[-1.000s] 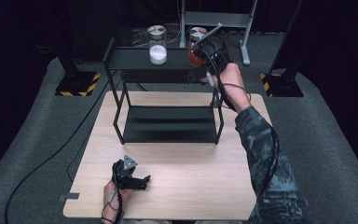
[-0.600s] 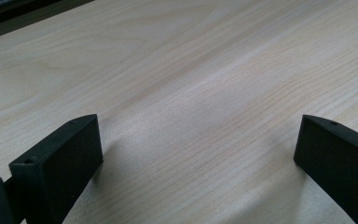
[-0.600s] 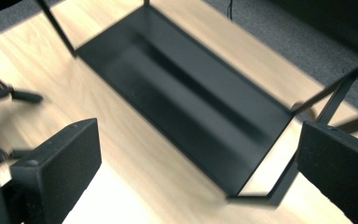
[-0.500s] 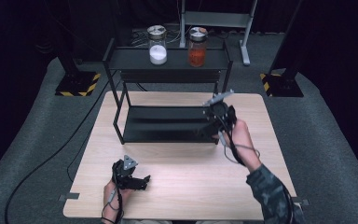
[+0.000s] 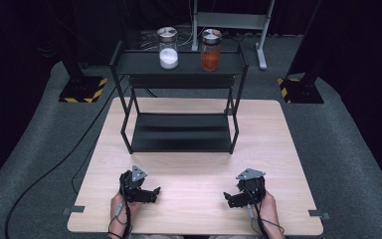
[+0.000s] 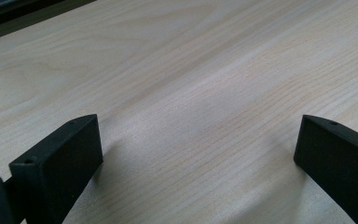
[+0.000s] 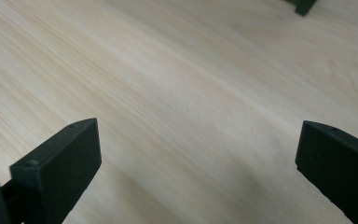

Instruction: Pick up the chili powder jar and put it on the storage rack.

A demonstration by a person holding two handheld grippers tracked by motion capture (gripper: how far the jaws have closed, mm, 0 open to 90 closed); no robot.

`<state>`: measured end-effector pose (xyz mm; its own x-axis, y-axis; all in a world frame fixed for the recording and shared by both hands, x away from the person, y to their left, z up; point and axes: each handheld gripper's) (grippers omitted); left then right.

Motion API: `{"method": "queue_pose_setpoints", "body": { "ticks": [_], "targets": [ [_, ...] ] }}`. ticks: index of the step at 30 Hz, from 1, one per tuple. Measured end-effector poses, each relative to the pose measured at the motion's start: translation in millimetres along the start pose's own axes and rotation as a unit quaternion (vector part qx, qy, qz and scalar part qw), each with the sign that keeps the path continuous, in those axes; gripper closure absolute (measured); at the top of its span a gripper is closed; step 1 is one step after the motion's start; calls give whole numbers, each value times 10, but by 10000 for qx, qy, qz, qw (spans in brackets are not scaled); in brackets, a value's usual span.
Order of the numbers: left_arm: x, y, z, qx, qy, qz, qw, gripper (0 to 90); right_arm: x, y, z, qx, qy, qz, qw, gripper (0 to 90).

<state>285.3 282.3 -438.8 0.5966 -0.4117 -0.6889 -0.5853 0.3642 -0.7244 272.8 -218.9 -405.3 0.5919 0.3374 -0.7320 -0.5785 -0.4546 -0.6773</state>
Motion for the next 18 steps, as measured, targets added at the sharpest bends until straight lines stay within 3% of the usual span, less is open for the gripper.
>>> {"method": "queue_pose_setpoints", "body": {
  "ticks": [3,12,18],
  "targets": [
    [1,-1,2,-4,2,3,10000,2,-27,155,37,35,133,-206,9997,0],
    [2,0,7,-13,13,-2,10000,2,19,414,-32,372,50,-445,9983,0],
    [2,1,7,-10,13,-2,10000,3,26,419,-13,265,37,-445,9987,0]
  ]
}}
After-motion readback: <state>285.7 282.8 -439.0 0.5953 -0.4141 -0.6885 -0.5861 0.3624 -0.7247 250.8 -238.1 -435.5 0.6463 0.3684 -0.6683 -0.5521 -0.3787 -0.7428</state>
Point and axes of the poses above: each handheld gripper's, and its own axes: x roughly forward along the jaws, y roughly out of its underside, z roughly to its left, and after that the axes turned 2 degrees about y, right-handed
